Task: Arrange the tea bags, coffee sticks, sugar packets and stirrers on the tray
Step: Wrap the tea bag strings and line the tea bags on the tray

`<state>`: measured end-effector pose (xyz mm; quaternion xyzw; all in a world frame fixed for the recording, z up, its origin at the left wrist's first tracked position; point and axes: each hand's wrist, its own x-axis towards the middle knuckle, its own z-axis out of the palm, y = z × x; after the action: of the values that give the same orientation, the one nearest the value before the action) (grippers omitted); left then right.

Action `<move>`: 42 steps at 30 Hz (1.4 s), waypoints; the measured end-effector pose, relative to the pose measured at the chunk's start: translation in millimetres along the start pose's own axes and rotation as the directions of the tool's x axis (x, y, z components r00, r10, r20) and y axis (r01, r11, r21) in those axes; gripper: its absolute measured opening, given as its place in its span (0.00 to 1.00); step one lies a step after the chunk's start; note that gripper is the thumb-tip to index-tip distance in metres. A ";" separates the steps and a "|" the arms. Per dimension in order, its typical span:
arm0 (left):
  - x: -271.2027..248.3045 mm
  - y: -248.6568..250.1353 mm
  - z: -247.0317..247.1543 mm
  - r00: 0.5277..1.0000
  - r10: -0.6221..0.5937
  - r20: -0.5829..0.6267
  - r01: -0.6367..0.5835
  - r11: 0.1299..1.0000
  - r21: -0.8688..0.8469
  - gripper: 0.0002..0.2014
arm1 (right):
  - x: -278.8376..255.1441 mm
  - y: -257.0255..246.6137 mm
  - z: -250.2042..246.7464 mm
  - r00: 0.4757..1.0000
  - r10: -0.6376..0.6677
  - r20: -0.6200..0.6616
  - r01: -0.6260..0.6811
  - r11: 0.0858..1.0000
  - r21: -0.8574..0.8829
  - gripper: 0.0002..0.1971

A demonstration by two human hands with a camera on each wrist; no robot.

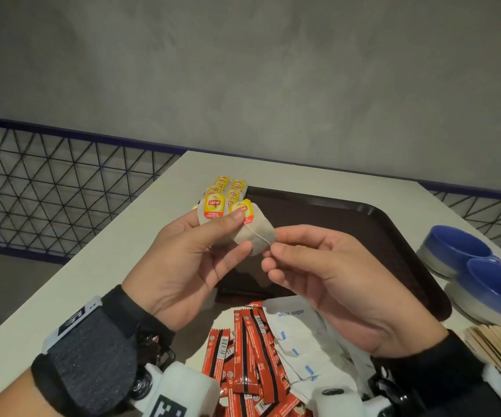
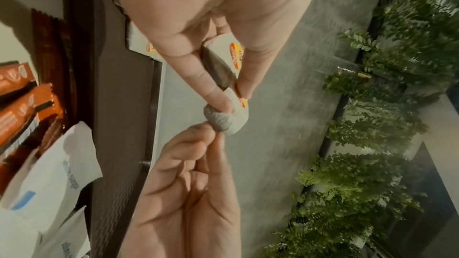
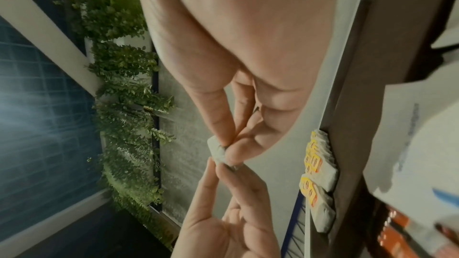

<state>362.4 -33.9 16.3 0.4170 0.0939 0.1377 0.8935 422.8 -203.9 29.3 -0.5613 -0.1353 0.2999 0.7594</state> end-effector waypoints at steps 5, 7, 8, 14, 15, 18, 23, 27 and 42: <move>-1.6 0.5 1.4 1.000 0.002 0.006 -0.001 0.998 -0.068 0.15 | 1.5 6.7 3.9 1.000 0.000 -0.017 0.000 1.000 0.019 0.14; -2.2 0.8 1.6 1.000 0.001 0.011 0.000 0.997 -0.077 0.15 | 1.3 8.3 4.7 1.000 -0.003 -0.018 0.003 1.000 -0.021 0.12; -2.5 0.8 1.7 1.000 0.000 0.012 0.001 0.997 -0.079 0.16 | 1.1 8.8 5.0 1.000 -0.006 -0.021 0.005 0.999 -0.039 0.12; -3.3 2.2 2.3 1.000 0.003 0.013 -0.002 0.997 -0.073 0.17 | -0.4 5.6 4.8 0.997 -0.042 -0.057 0.036 0.994 -0.106 0.09; -3.2 2.5 2.3 1.000 0.003 0.014 -0.002 0.998 -0.069 0.17 | -0.5 5.4 5.3 0.997 -0.046 -0.056 0.041 0.995 -0.092 0.09; -3.4 2.2 1.9 1.000 0.004 0.023 -0.003 0.998 -0.061 0.17 | -1.6 6.5 9.2 0.998 -0.053 -0.029 0.051 0.997 -0.057 0.10; -2.5 2.3 0.2 0.999 0.013 0.037 -0.011 0.999 -0.050 0.14 | -0.2 14.0 11.1 0.998 -0.069 -0.013 0.066 0.986 -0.155 0.10; -2.8 4.1 -0.6 0.999 0.018 0.043 -0.016 0.999 -0.028 0.14 | -0.5 14.5 10.5 0.998 -0.055 0.002 0.054 0.976 -0.212 0.08; 2.1 19.3 -11.3 0.997 0.055 0.060 -0.055 0.998 -0.011 0.11 | 6.1 2.0 28.0 0.985 -0.171 0.023 0.170 0.935 -0.312 0.09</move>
<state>358.0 -13.3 24.0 0.4191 0.0547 0.1501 0.8938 411.7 -178.2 36.0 -0.6611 -0.2276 0.2064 0.6845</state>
